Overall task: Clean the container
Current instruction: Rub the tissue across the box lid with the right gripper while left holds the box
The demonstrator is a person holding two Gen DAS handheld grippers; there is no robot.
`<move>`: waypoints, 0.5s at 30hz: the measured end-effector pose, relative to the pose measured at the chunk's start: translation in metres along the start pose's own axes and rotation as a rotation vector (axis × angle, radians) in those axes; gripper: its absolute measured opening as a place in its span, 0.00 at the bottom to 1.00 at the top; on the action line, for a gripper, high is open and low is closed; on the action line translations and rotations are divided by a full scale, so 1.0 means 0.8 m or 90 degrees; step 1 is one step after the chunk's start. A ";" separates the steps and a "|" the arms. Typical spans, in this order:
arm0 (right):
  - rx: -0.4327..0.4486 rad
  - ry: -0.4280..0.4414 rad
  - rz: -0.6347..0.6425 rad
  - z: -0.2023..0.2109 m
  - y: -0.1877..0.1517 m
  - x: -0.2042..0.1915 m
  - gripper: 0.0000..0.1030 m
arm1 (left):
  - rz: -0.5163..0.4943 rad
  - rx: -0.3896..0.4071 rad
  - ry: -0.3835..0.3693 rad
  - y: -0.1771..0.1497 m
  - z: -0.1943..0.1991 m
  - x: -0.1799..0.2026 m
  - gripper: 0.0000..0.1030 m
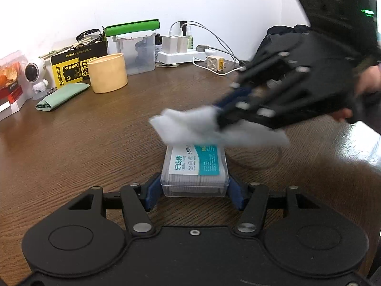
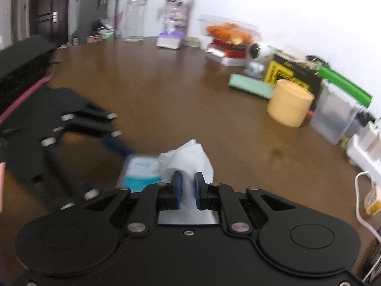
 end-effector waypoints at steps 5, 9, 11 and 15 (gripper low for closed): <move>0.036 0.068 0.048 0.001 0.022 -0.057 0.12 | -0.005 -0.001 0.004 0.000 0.000 0.002 0.56; 0.029 -0.002 0.024 -0.022 0.024 -0.030 0.12 | -0.003 0.000 0.006 0.000 0.001 0.002 0.56; 0.015 -0.048 -0.003 -0.023 0.016 -0.003 0.11 | 0.000 0.000 0.004 0.000 0.000 0.001 0.56; 0.006 0.019 0.006 0.003 0.007 -0.016 0.11 | 0.000 0.000 0.001 0.000 0.000 0.000 0.56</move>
Point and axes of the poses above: each gripper's, at about its wrist camera, not at the fingertips, and z roughly against the way its jaws point, x to its right, y to its top, the point moved 4 cm from there along -z, roughly the way its jaws point, and after that the axes turned 14 degrees about -y, right-handed, at the moved point
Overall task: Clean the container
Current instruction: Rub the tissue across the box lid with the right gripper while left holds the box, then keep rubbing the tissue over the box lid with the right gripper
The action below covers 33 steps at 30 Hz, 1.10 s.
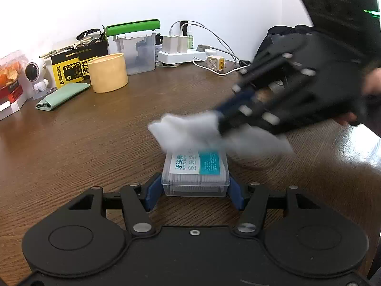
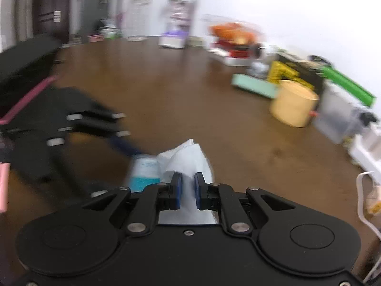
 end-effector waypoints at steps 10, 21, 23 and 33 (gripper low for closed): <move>0.003 -0.059 0.010 -0.018 0.006 0.013 0.12 | 0.005 0.001 -0.002 -0.001 0.002 -0.001 0.56; 0.028 -0.010 0.034 -0.015 0.011 -0.020 0.13 | 0.005 0.000 -0.002 -0.001 0.002 -0.001 0.57; 0.013 -0.052 0.014 -0.017 0.005 0.005 0.15 | 0.006 0.000 -0.003 0.000 0.002 -0.001 0.57; 0.024 0.046 0.017 -0.007 0.005 -0.022 0.15 | 0.004 -0.001 -0.003 0.000 0.001 0.001 0.57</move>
Point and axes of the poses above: each gripper's, at about its wrist camera, not at the fingertips, and z roughly against the way its jaws point, x to its right, y to its top, the point moved 4 cm from there along -z, roughly the way its jaws point, and after that the axes turned 14 degrees about -y, right-handed, at the moved point
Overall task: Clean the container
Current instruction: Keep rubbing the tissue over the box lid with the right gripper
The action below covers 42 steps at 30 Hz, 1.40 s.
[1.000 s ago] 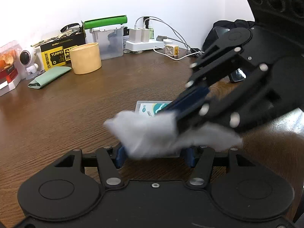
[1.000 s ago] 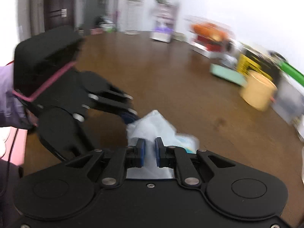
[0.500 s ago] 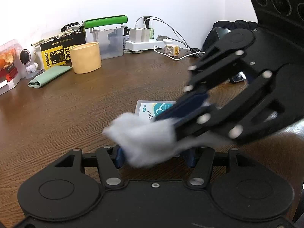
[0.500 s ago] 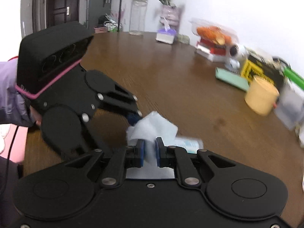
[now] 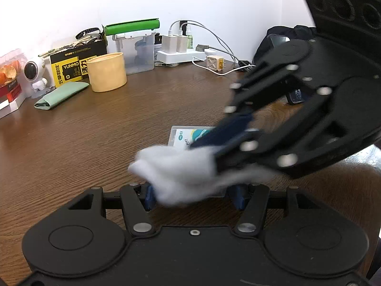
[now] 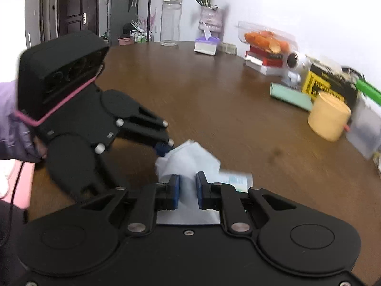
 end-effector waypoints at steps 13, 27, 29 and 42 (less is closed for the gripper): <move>-0.011 -0.017 -0.016 0.019 -0.015 0.014 0.15 | 0.001 0.000 -0.001 0.001 0.001 -0.002 0.57; -0.012 -0.031 -0.036 0.016 -0.020 0.029 0.16 | 0.002 0.000 -0.002 0.001 0.001 -0.004 0.57; 0.006 -0.003 -0.015 0.008 -0.008 0.009 0.16 | 0.003 0.000 -0.003 0.001 0.000 -0.004 0.57; -0.019 -0.052 -0.005 0.019 -0.021 0.023 0.17 | 0.002 0.000 -0.001 0.002 -0.001 -0.001 0.57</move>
Point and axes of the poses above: each gripper's, at about its wrist camera, not at the fingertips, and z roughly against the way its jaws point, x to its right, y to its top, the point moved 4 cm from there along -z, roughly the way its jaws point, and after that the axes turned 14 degrees about -y, right-handed, at the moved point
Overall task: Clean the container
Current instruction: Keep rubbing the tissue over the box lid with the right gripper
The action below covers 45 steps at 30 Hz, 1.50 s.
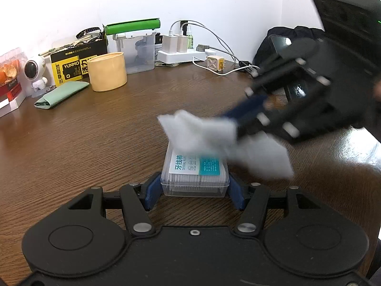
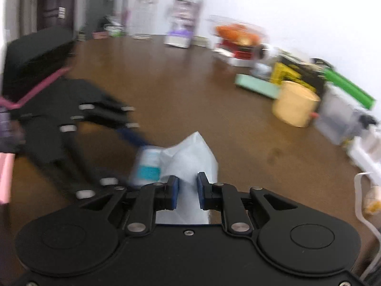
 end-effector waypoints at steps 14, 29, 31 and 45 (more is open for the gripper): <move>0.011 -0.037 -0.025 0.001 -0.006 0.008 0.17 | 0.002 0.000 -0.001 0.000 0.002 -0.002 0.57; 0.009 -0.017 -0.054 -0.003 -0.002 0.015 0.18 | 0.001 0.000 -0.001 0.000 0.001 -0.002 0.57; 0.024 0.025 -0.042 -0.005 0.004 -0.006 0.18 | 0.000 0.000 0.000 0.000 0.001 -0.002 0.57; 0.029 0.041 -0.062 -0.002 -0.005 -0.002 0.18 | 0.000 -0.001 -0.002 0.000 0.002 -0.006 0.57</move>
Point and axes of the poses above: each gripper's, at about its wrist camera, not at the fingertips, and z roughly against the way its jaws point, x to its right, y to its top, the point moved 4 cm from there along -z, roughly the way its jaws point, and after that the axes turned 14 degrees about -y, right-handed, at the moved point
